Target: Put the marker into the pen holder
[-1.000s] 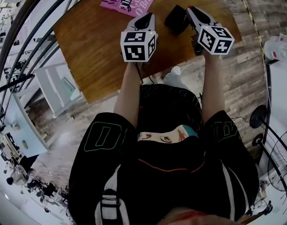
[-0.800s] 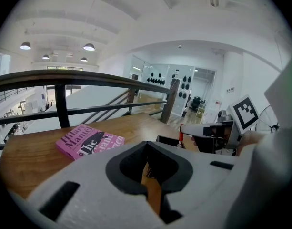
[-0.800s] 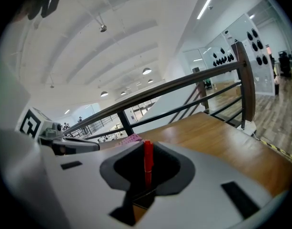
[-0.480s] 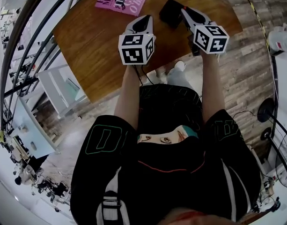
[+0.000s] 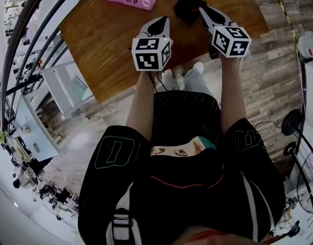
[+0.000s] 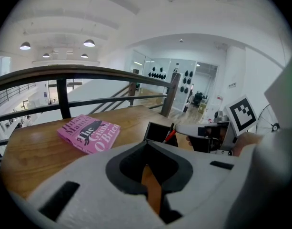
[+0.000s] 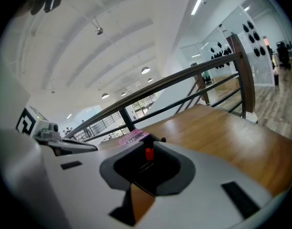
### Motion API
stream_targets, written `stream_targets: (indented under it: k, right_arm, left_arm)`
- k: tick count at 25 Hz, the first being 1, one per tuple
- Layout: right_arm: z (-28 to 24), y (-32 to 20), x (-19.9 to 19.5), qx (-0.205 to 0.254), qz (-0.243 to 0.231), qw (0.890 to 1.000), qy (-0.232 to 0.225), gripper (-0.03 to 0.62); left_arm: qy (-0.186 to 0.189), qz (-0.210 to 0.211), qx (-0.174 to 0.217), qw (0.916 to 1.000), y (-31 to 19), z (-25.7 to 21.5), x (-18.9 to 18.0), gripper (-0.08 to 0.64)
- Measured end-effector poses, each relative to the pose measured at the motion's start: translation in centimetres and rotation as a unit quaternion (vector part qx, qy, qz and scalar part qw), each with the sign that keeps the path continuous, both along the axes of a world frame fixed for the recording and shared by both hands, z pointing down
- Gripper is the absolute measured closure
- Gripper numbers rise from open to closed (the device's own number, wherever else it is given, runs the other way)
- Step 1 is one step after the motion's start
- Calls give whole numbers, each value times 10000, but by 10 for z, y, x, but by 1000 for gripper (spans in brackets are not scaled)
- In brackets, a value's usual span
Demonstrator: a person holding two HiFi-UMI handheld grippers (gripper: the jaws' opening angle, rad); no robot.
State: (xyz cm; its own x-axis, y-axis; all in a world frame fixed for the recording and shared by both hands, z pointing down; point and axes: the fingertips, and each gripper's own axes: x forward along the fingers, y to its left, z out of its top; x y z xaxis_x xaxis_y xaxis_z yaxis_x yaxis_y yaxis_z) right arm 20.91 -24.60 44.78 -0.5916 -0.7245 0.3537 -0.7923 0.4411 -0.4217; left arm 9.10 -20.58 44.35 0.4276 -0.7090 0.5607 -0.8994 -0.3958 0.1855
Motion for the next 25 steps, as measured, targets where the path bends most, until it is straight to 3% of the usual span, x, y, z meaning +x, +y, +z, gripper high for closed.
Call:
stream_targets:
  k: [6,11,20,25]
  right_arm:
    - [2,-3,-6,42,129,9994,-307,517]
    - [-8,-5,7,206,264,9979,-557,571]
    - [-6,9,14,158,95,9981,-591,586]
    - [-16,12,-1,232,-132,9979,-596,586]
  left_arm:
    - [-93,-379,-176,9991,16,12,-26,551]
    - [-42,-494,-229,9985,23,16,-19,551]
    - [93,-617,-334,9975,42,29,-7,551]
    - [176,-733,-284,9968,46,27,-16,551]
